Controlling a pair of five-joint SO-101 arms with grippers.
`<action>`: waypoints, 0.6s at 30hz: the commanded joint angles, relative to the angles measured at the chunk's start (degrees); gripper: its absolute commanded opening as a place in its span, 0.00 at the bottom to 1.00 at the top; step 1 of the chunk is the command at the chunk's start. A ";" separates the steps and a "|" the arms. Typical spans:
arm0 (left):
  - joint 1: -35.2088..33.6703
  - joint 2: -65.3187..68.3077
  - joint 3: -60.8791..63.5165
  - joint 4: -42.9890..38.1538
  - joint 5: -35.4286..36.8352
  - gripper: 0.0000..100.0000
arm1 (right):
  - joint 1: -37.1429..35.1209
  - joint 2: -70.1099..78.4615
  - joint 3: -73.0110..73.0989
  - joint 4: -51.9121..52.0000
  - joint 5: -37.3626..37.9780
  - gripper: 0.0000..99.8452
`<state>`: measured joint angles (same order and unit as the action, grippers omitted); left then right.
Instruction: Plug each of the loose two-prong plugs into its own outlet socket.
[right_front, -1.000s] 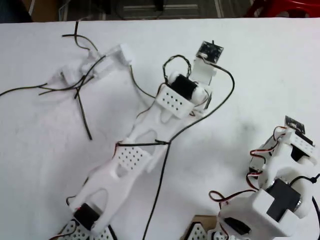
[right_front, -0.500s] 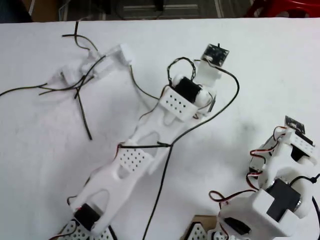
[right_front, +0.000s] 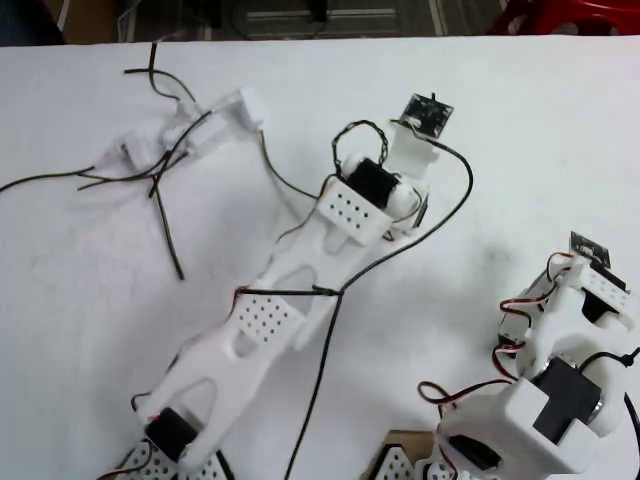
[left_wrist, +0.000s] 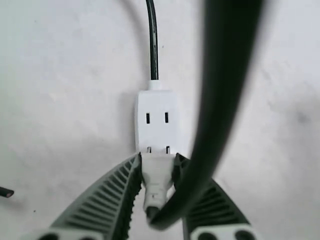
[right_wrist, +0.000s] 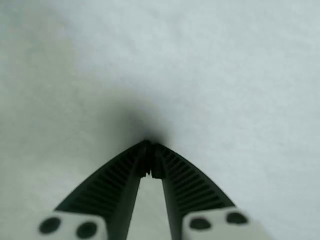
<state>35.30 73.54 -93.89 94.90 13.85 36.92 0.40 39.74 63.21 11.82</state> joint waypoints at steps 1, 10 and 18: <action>1.45 -0.31 -0.97 -1.67 -0.09 0.02 | -0.92 -0.22 0.26 -1.45 0.00 0.02; 1.10 -0.22 0.79 -0.70 -0.44 0.02 | -0.92 -0.22 0.26 -1.45 0.00 0.02; 1.19 -0.84 5.36 3.16 -0.62 0.02 | -0.75 -0.22 0.26 -1.45 0.00 0.02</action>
<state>35.65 72.75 -88.88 94.64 13.85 36.92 0.40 39.74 63.21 11.82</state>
